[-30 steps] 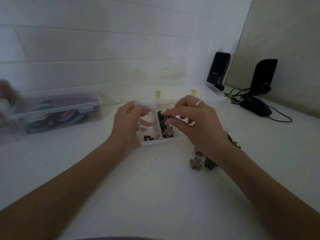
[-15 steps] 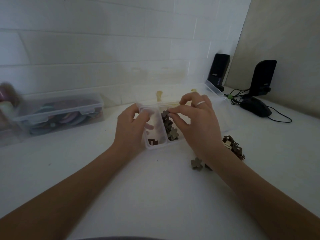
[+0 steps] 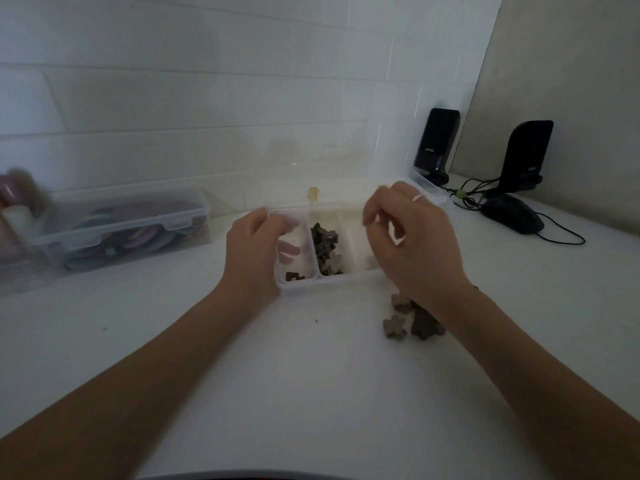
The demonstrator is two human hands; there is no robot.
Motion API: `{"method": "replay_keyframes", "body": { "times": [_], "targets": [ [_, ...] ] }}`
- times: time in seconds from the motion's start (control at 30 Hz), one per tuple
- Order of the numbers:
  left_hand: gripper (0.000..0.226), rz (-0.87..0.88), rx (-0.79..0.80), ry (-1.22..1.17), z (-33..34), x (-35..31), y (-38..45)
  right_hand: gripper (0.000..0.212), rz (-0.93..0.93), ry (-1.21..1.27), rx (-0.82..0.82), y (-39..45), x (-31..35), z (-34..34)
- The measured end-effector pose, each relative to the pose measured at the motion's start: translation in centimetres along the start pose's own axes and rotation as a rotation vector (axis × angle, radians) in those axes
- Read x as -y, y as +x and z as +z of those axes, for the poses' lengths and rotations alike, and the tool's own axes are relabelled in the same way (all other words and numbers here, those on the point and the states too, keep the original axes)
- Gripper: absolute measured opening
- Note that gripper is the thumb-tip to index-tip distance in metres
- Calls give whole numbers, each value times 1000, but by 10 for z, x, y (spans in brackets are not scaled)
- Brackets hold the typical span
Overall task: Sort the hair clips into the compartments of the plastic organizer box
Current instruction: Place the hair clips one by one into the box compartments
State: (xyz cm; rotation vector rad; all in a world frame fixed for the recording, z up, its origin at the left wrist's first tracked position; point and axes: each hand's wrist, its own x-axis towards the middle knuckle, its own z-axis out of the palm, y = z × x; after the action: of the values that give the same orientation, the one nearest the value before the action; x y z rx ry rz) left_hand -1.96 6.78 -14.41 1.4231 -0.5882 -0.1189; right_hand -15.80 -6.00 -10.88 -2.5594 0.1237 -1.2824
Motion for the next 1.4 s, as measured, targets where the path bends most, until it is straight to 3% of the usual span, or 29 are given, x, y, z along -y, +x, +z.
{"method": "replay_keyframes", "body": {
  "times": [0.1, 0.17, 0.23, 0.33, 0.6, 0.67, 0.73, 0.93, 1.03, 1.13, 1.3, 1.4],
  "targets": [
    [11, -32, -26, -25, -6, 1, 5, 19, -6, 68, 262, 5, -7, -17],
    [10, -52, -28, -30, -9, 1, 9, 19, 13, -3, 494, 6, -10, -24],
    [12, -67, -29, -28, -12, 1, 12, 18, 15, -119, 609, 5, -11, -29],
    [14, -70, -45, -30, -12, 1, 14, 18, 78, -106, 519, 7, -19, -37],
    [15, -116, -90, -87, -8, -1, 11, 23, 486, -107, 192, -39, -59, -53],
    [17, -127, -107, -94, -7, -3, 10, 24, 594, -78, 233, -48, -62, -51],
    [15, -132, -116, -105, -7, -4, 9, 37, 667, -24, 383, -54, -55, -46],
    [10, -110, -106, -94, -8, -2, 9, 49, 527, 124, 503, -57, -5, -23],
    [10, -112, -108, -83, -7, -2, 9, 68, 513, 233, 544, -60, 4, -18],
    [12, -112, -100, -104, -7, -2, 10, 81, 406, 134, 652, -66, 6, -15],
    [20, -96, -98, -92, -8, -1, 10, 62, 247, 120, 641, -63, 11, 0],
    [14, -53, -97, -76, -9, 0, 12, 44, 381, 310, 598, -47, 14, 0]
  ]
}}
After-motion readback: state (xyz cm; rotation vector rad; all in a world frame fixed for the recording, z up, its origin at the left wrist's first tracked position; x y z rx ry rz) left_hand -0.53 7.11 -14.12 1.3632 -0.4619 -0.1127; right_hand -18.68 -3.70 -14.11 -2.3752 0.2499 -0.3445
